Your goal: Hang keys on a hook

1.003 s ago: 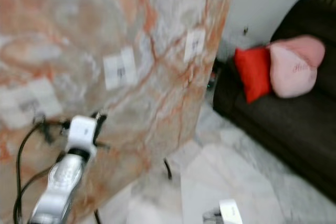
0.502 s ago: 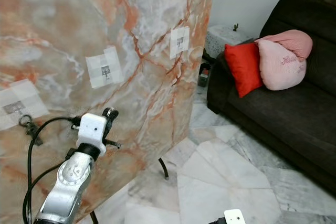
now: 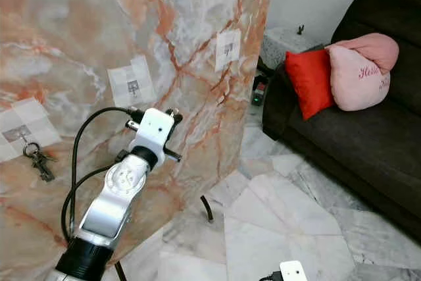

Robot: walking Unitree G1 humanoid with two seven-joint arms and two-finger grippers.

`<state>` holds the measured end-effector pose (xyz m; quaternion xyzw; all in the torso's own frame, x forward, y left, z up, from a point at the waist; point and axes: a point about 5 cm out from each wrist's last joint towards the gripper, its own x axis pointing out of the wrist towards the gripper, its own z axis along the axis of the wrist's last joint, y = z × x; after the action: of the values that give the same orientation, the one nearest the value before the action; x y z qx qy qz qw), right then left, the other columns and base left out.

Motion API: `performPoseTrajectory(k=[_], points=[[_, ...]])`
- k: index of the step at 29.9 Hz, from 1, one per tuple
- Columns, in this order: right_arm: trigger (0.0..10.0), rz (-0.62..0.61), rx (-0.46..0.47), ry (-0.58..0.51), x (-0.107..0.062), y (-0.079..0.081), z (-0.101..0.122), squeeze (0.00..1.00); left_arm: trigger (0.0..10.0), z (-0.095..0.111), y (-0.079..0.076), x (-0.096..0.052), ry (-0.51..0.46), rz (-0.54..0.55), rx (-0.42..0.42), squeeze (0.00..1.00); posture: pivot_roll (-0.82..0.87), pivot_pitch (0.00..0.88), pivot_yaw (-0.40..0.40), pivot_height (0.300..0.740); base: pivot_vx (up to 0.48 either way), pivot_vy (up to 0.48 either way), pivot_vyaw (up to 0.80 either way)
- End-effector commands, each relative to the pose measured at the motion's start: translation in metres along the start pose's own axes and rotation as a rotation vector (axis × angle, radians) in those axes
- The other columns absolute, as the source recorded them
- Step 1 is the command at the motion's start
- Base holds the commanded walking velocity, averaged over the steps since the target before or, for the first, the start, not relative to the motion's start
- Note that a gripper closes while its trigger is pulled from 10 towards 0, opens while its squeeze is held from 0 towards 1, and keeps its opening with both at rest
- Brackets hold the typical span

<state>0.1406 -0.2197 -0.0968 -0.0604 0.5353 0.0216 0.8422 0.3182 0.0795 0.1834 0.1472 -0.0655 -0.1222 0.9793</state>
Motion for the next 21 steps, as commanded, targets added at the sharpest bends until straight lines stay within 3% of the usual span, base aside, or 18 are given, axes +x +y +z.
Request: performPoseTrajectory(k=[1, 3, 8, 10, 16, 21], points=[[10.0, -0.007, -0.010, 0.006, 0.000, -0.003, 0.000, 0.00, 10.0, 0.005, 0.003, 0.005, 0.040, 0.055, -0.025, 0.00, 0.06, 0.000, -0.124, 0.740, 0.000, 0.000, 0.00], [10.0, -0.007, -0.013, 0.009, 0.000, -0.003, 0.000, 0.00, 10.0, 0.002, 0.006, 0.006, 0.110, 0.103, -0.034, 0.00, 0.05, 0.000, -0.119, 0.740, 0.000, 0.000, 0.00], [10.0, -0.008, -0.011, 0.011, 0.000, -0.003, 0.000, 0.00, 10.0, -0.001, 0.010, 0.003, 0.170, 0.150, -0.039, 0.00, 0.06, 0.000, -0.120, 0.740, 0.000, 0.000, 0.00], [10.0, -0.008, -0.014, 0.013, 0.000, -0.003, 0.000, 0.00, 10.0, -0.007, 0.017, 0.000, 0.207, 0.225, -0.046, 0.00, 0.06, 0.000, -0.122, 0.740, 0.000, 0.000, 0.00], [10.0, -0.005, -0.019, 0.015, 0.000, -0.003, 0.000, 0.00, 10.0, -0.010, 0.028, -0.001, 0.233, 0.328, -0.122, 0.00, 0.06, 0.000, -0.124, 0.740, 0.000, 0.000, 0.00], [10.0, -0.006, -0.018, 0.016, 0.000, -0.003, 0.001, 0.00, 10.0, -0.005, 0.030, 0.004, 0.226, 0.350, -0.120, 0.00, 0.05, 0.000, -0.120, 0.740, 0.000, 0.000, 0.00]])
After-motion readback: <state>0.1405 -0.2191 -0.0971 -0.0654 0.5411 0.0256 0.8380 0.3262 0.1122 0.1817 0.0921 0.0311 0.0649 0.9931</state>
